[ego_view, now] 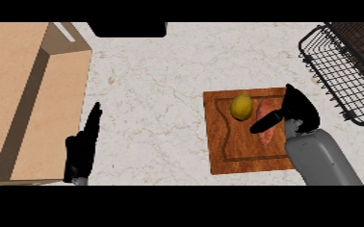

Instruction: Pick the sweet potato from the cutting board and place it in the tiered basket

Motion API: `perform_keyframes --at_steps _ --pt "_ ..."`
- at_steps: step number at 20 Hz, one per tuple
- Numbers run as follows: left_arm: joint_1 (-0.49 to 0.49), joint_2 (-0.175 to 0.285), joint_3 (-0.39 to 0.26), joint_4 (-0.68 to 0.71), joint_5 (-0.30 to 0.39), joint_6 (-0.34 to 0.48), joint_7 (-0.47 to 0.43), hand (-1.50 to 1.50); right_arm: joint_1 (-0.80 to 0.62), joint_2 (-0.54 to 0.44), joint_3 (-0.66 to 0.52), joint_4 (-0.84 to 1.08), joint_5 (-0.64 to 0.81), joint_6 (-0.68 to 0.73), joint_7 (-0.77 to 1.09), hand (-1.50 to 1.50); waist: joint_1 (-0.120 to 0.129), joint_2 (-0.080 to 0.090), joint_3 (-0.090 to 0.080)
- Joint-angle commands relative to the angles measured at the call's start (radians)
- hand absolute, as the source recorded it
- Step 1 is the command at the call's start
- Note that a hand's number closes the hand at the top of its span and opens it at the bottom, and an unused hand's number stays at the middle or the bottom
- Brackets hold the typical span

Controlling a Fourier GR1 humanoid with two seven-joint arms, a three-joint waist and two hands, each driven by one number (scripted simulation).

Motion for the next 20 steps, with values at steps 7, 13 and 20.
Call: perform_keyframes --at_steps 7,13,20 --pt "0.023 0.01 0.003 -0.004 -0.001 -0.019 0.021 0.0 -0.06 0.087 -0.086 0.094 0.012 0.092 0.225 -1.5 0.002 0.005 -0.004" --pt "0.037 -0.017 -0.014 -0.012 -0.017 0.001 0.055 0.0 0.011 0.12 -0.105 0.028 0.035 0.116 0.218 -1.5 -0.008 0.002 -0.003" --pt "0.041 -0.015 0.012 0.022 -0.016 -0.021 -0.011 0.0 0.033 0.166 -0.127 0.105 0.108 0.067 0.121 1.5 0.0 0.006 -0.003"
